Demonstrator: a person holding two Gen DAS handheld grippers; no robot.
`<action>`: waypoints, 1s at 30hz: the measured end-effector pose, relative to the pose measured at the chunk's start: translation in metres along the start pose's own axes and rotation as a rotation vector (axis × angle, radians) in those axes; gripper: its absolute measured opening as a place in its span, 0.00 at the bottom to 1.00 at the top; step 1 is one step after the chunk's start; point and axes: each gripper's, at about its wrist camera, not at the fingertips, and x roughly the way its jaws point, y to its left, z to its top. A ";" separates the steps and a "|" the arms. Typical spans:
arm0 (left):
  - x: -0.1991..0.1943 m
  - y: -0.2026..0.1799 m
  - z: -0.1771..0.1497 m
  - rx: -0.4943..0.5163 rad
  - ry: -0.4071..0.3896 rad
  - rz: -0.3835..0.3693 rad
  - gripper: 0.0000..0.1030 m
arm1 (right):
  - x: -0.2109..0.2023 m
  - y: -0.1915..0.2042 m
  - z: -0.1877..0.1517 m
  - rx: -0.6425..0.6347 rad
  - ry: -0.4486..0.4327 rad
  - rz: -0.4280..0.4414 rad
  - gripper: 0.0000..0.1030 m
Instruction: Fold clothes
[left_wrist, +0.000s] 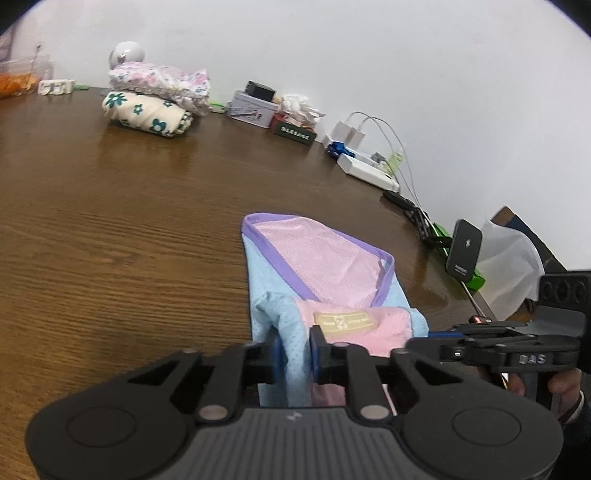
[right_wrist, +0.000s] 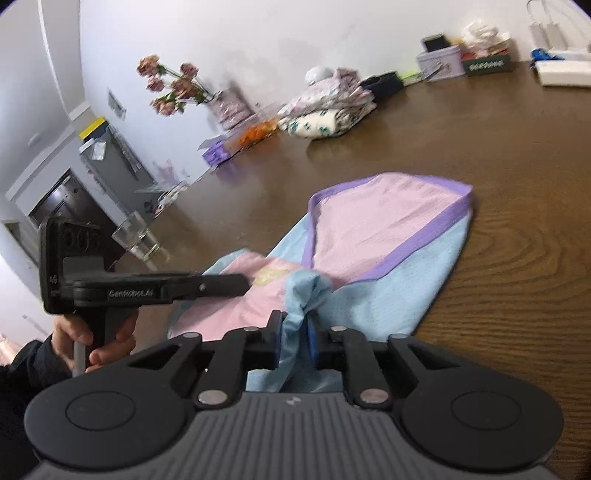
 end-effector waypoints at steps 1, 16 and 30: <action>-0.001 0.000 0.001 -0.008 -0.009 0.007 0.18 | -0.004 0.003 0.000 -0.021 -0.016 0.004 0.20; 0.003 -0.010 0.006 0.015 -0.071 -0.081 0.09 | -0.022 0.034 -0.020 -0.028 -0.127 -0.087 0.03; 0.003 -0.020 0.005 0.143 -0.072 -0.001 0.49 | -0.023 0.033 -0.023 -0.032 -0.172 -0.271 0.59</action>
